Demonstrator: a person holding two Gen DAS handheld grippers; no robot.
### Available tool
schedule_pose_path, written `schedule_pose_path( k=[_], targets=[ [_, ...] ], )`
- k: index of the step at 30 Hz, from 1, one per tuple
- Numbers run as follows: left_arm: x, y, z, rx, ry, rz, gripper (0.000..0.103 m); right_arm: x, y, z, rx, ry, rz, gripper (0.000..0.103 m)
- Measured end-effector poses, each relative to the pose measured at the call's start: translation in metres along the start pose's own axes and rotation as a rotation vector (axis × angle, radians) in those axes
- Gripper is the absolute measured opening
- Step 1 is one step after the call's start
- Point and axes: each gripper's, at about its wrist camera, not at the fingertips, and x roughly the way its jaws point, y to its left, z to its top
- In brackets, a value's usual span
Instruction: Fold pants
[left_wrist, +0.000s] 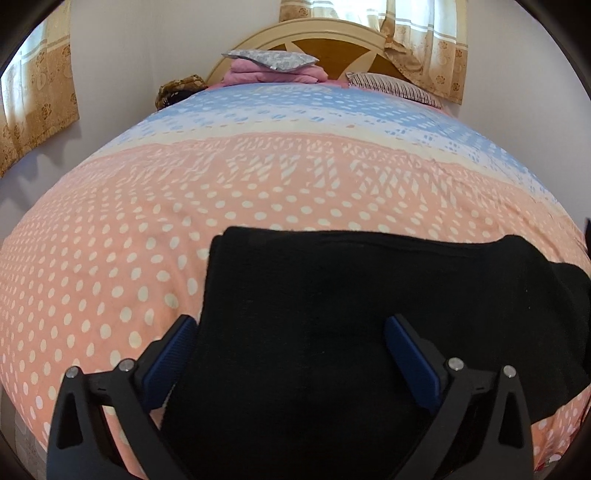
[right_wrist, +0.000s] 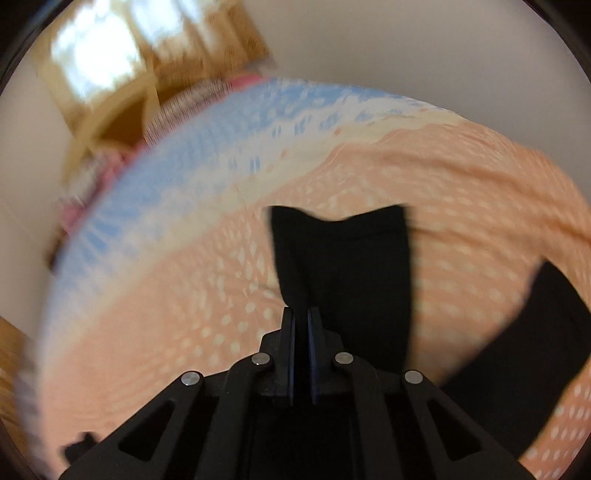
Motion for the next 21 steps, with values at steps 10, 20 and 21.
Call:
schedule_pose_path(
  k=[10,20,21],
  targets=[
    [0.005,0.002,0.004,0.002,0.006,0.009,0.103,-0.084,-0.152,-0.089,0.286,-0.115,0.091,0.006],
    [0.004,0.003,0.005,-0.018,-0.012,0.039,0.103,-0.133,-0.174,-0.073,0.264,-0.268,-0.039,0.018],
    [0.001,0.0,0.004,-0.022,-0.02,0.054,0.103,-0.136,-0.17,-0.061,0.23,-0.279,-0.054,0.027]
  ],
)
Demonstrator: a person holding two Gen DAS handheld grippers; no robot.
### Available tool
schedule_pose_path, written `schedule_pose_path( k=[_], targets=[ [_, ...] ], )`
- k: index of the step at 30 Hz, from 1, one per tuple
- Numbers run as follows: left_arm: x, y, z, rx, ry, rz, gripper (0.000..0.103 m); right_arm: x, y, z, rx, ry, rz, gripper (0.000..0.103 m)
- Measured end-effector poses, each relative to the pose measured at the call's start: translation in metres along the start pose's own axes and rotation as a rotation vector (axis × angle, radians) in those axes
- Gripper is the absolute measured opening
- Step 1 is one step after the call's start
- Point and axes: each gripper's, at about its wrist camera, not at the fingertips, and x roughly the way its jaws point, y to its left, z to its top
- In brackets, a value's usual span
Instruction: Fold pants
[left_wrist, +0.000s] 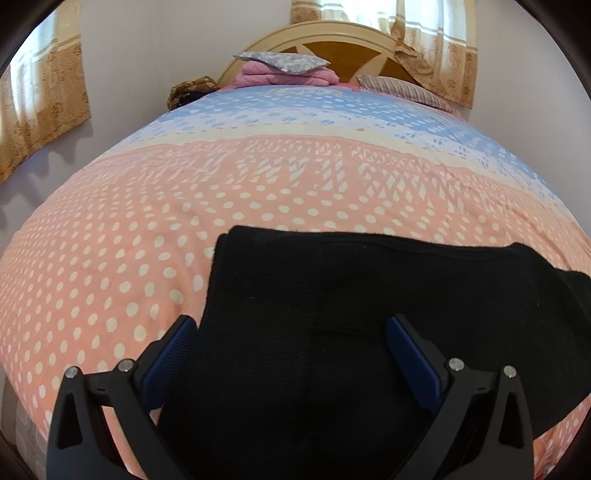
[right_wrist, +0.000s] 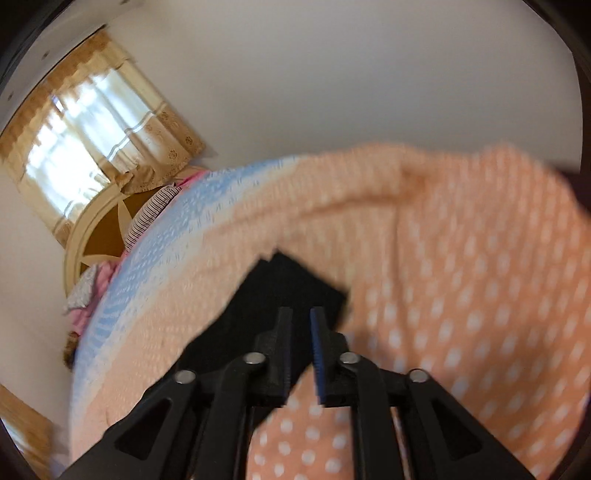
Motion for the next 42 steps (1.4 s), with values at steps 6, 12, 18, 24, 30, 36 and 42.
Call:
schedule_pose_path(
  k=[6,12,18,24,30,36,42],
  targets=[
    [-0.031,-0.02,0.004,0.063,-0.076,0.045,0.102,0.029,0.043,0.034,-0.28,0.001,0.056,0.068],
    [-0.06,-0.047,0.022,0.082,-0.115,-0.078,0.102,0.095,0.058,0.027,-0.489,0.152,-0.026,0.053],
    [-0.066,-0.116,0.03,0.26,-0.148,-0.157,0.102,0.127,0.069,0.008,-0.605,0.236,-0.088,0.007],
    [-0.057,-0.17,0.027,0.373,-0.147,-0.212,0.102,0.092,0.04,0.026,-0.413,0.041,-0.061,0.005],
    [-0.052,-0.195,0.013,0.368,-0.106,-0.259,0.102,0.111,0.009,0.021,-0.295,0.145,0.032,0.008],
    [-0.059,-0.194,0.007,0.365,-0.097,-0.295,0.102,0.078,0.014,0.038,-0.257,0.059,-0.055,0.034],
    [-0.056,-0.213,0.009,0.383,-0.094,-0.322,0.098,0.036,0.097,-0.014,-0.525,0.047,0.11,0.034]
  ],
)
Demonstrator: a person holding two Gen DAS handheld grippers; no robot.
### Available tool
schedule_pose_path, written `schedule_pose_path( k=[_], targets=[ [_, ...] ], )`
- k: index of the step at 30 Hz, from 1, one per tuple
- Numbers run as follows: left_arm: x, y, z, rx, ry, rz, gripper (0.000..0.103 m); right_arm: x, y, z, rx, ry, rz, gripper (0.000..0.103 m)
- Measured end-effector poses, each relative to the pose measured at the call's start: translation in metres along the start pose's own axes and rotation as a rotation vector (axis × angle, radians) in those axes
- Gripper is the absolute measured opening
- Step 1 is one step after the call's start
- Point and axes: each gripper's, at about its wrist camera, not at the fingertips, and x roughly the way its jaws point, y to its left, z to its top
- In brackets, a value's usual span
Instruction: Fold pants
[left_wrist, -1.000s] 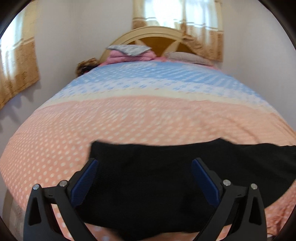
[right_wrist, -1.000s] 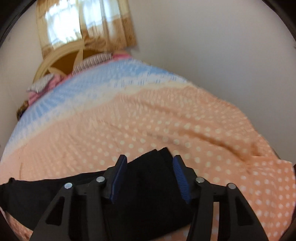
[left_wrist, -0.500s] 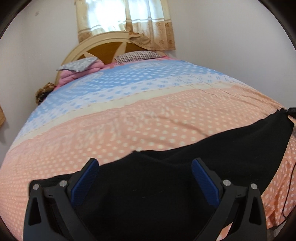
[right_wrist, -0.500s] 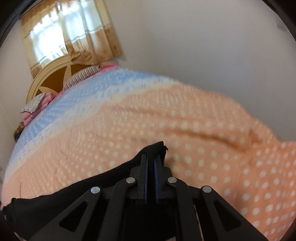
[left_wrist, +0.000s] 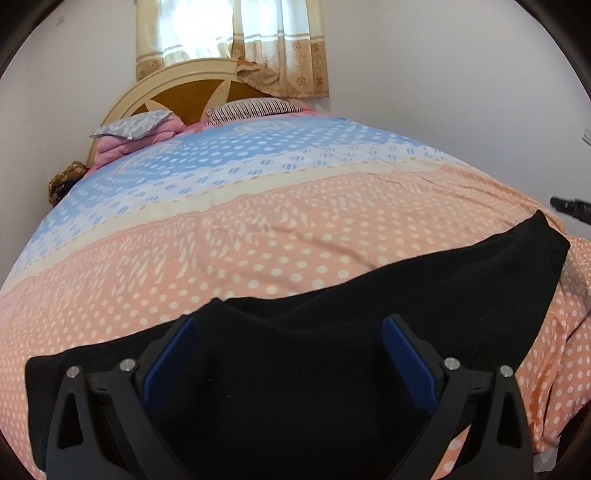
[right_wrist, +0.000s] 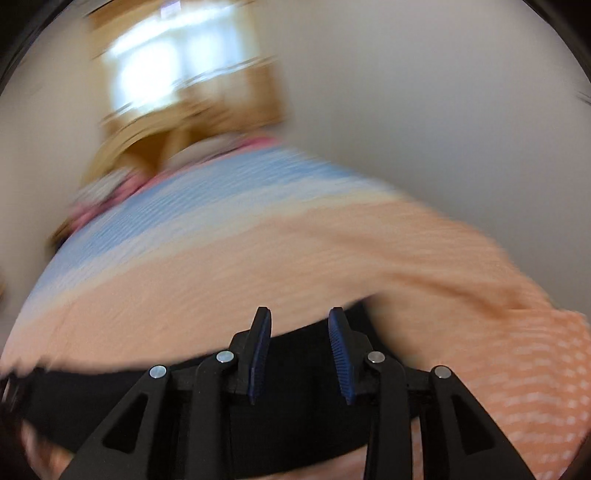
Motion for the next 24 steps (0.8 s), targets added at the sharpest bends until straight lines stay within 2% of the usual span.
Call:
schedule_pose_path(
  k=[3,5,8,12,15,18,21,24],
  targets=[
    [0.015,-0.001,0.001,-0.01,0.039,0.018,0.091,0.014,0.058,-0.019,-0.106,0.112,0.153,0.034],
    [0.026,0.003,0.0,-0.033,0.052,0.049,0.09,0.029,0.089,-0.034,-0.153,0.182,0.24,0.034],
    [0.045,0.015,-0.005,-0.086,0.1,0.086,0.093,0.067,0.121,-0.05,-0.204,0.275,0.192,0.035],
    [0.042,0.029,-0.007,-0.165,0.106,0.079,0.093,0.085,0.131,-0.047,-0.214,0.24,0.173,0.037],
    [0.027,0.027,-0.003,-0.132,0.075,0.135,0.092,0.056,0.115,-0.029,-0.103,0.171,0.221,0.037],
    [0.02,0.02,0.005,-0.114,0.041,0.114,0.092,0.027,0.129,-0.018,-0.131,0.088,0.286,0.037],
    [0.027,-0.001,0.015,-0.078,0.037,0.061,0.092,0.031,0.16,-0.024,-0.208,0.143,0.347,0.037],
    [0.037,-0.02,0.019,-0.043,0.048,0.034,0.092,0.065,0.194,-0.058,-0.26,0.303,0.416,0.037]
  ],
)
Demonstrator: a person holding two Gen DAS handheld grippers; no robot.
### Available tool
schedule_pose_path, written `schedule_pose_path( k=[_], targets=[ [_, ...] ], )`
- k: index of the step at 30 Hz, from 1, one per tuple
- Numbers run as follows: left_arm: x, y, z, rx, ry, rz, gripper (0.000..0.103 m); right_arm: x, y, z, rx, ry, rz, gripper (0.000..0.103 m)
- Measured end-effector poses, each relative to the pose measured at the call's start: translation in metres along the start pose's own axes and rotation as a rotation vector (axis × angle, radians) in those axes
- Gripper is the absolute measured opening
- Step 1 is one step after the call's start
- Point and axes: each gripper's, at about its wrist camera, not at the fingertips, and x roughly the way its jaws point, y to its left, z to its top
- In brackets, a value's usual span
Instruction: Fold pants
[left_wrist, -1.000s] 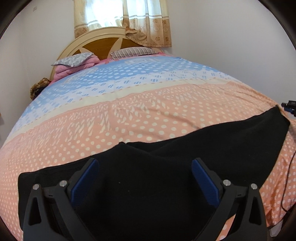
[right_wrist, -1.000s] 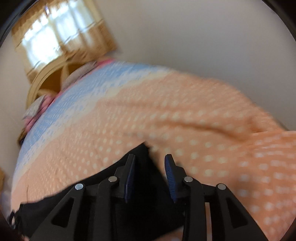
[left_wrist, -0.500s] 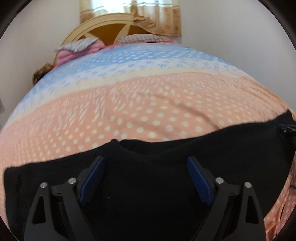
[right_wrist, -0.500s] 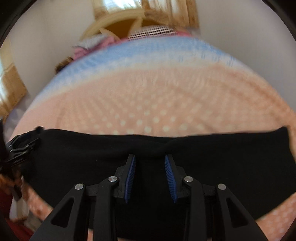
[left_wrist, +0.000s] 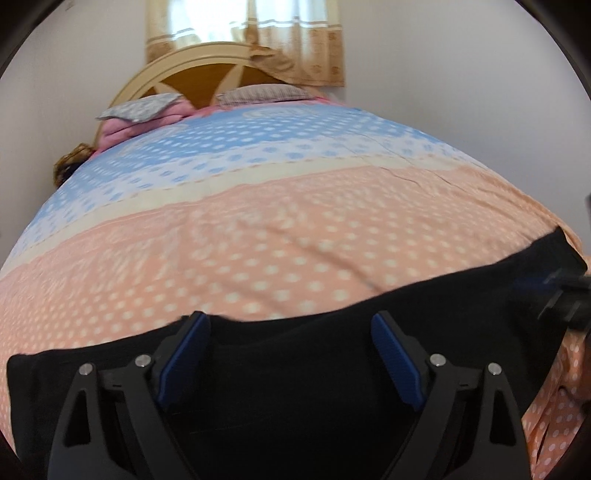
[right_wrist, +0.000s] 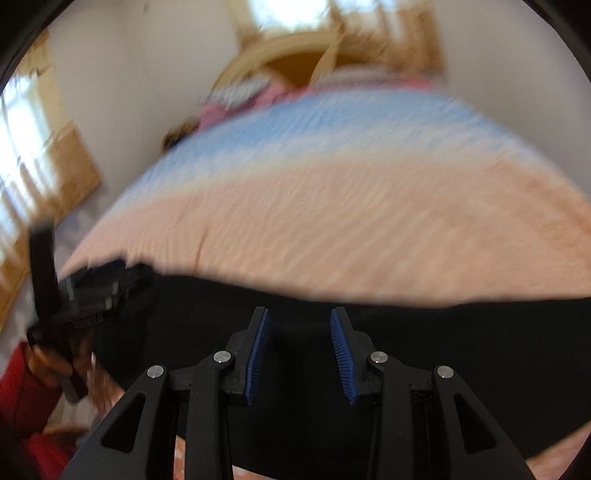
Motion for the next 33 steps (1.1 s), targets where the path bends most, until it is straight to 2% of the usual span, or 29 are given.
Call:
schedule_pose_path(
  k=[1,3,5,7,8,11,13,14,15,18,19,21,23,24,26,28,30,32,33],
  targets=[
    [0.004,-0.004,0.0,0.013,0.009,0.004,0.092,0.011,0.003,-0.006,-0.004,0.028,-0.003,0.038],
    [0.011,-0.01,0.001,0.037,0.038,0.019,0.091,0.007,0.016,-0.013,-0.061,-0.027,-0.034,0.042],
    [0.007,-0.012,0.006,0.027,0.026,0.016,0.091,-0.015,0.014,-0.012,-0.05,-0.066,0.03,0.042],
    [-0.004,-0.021,0.012,0.039,-0.009,-0.022,0.091,-0.045,-0.005,-0.01,0.014,-0.158,0.072,0.042],
    [-0.008,-0.028,0.016,0.057,-0.028,-0.036,0.091,-0.058,-0.017,-0.009,0.042,-0.181,0.048,0.042],
    [-0.011,-0.059,0.024,0.105,-0.054,-0.102,0.091,-0.087,-0.065,-0.008,0.107,-0.202,-0.134,0.042],
    [-0.004,-0.087,0.03,0.142,-0.056,-0.125,0.091,-0.091,-0.101,-0.011,0.159,-0.166,-0.244,0.042],
    [0.001,-0.098,0.031,0.162,-0.055,-0.121,0.091,-0.09,-0.111,-0.013,0.176,-0.14,-0.257,0.042],
    [0.006,-0.109,0.032,0.184,-0.051,-0.103,0.09,-0.086,-0.124,-0.018,0.2,-0.1,-0.272,0.042],
    [0.037,-0.127,0.032,0.215,-0.018,0.01,0.088,-0.074,-0.157,-0.038,0.263,0.026,-0.29,0.042],
    [0.039,-0.125,0.032,0.21,-0.018,0.028,0.088,-0.079,-0.157,-0.044,0.252,-0.005,-0.273,0.042],
    [0.043,-0.115,0.038,0.162,-0.001,0.072,0.088,-0.085,-0.158,-0.051,0.237,0.021,-0.31,0.042],
    [0.047,-0.098,0.044,0.095,0.008,0.16,0.087,-0.09,-0.16,-0.058,0.237,0.023,-0.32,0.042],
    [0.048,-0.088,0.046,0.051,0.03,0.164,0.086,-0.092,-0.163,-0.06,0.233,0.016,-0.315,0.042],
    [0.046,-0.075,0.047,-0.011,0.058,0.095,0.086,-0.093,-0.17,-0.059,0.217,0.004,-0.305,0.042],
    [0.035,-0.071,0.046,-0.043,0.051,0.049,0.086,-0.094,-0.172,-0.056,0.223,-0.017,-0.28,0.042],
    [0.014,-0.079,0.042,-0.007,0.01,-0.011,0.086,-0.119,-0.176,-0.058,0.292,-0.117,-0.249,0.042],
    [-0.004,-0.092,0.038,0.051,-0.043,-0.051,0.086,-0.146,-0.19,-0.059,0.346,-0.223,-0.28,0.043],
    [-0.015,-0.102,0.034,0.092,-0.076,-0.08,0.086,-0.159,-0.199,-0.062,0.375,-0.269,-0.303,0.047]
  ],
)
